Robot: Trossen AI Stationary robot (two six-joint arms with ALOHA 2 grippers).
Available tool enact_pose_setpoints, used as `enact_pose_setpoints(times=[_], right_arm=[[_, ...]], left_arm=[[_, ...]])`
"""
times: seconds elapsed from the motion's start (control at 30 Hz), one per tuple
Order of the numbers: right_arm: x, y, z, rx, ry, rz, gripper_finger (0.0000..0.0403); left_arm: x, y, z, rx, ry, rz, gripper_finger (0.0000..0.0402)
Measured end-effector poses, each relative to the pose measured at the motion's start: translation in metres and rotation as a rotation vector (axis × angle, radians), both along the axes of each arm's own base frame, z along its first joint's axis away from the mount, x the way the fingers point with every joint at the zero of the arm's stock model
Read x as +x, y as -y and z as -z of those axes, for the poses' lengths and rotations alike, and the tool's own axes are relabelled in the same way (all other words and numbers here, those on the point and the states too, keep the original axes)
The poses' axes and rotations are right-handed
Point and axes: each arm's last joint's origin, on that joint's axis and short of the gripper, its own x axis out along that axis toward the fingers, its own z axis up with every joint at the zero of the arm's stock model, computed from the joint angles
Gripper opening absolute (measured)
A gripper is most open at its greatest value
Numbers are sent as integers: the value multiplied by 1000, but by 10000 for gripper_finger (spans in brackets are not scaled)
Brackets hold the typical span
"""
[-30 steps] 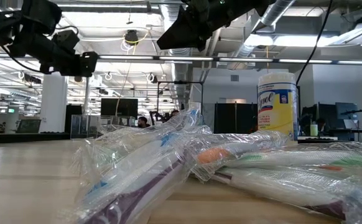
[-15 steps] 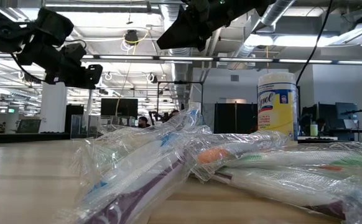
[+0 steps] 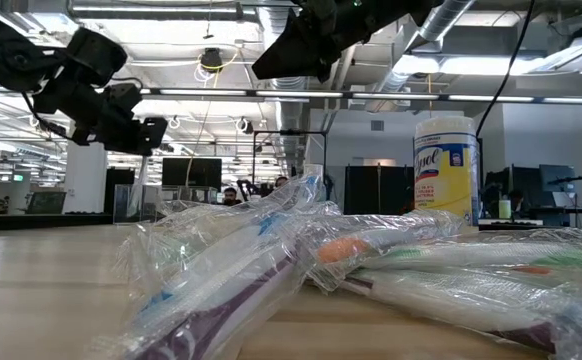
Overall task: Pick & Place toothbrushing station
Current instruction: Put the green toothbrush into the transparent organizer
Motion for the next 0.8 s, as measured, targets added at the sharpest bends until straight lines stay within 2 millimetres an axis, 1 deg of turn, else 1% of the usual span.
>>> enact_pose_setpoints(times=[0.1,0.27,0.8], right_arm=[[0,0,0,0,0,0,66],[0,0,0,-4,0,-2,66],[0,0,0,-4,0,-2,66]], left_arm=[[0,-1,1,-12,18,-10,27],[1,-1,4,-27,30,-24,57],[0,-1,4,-25,1,-17,169]])
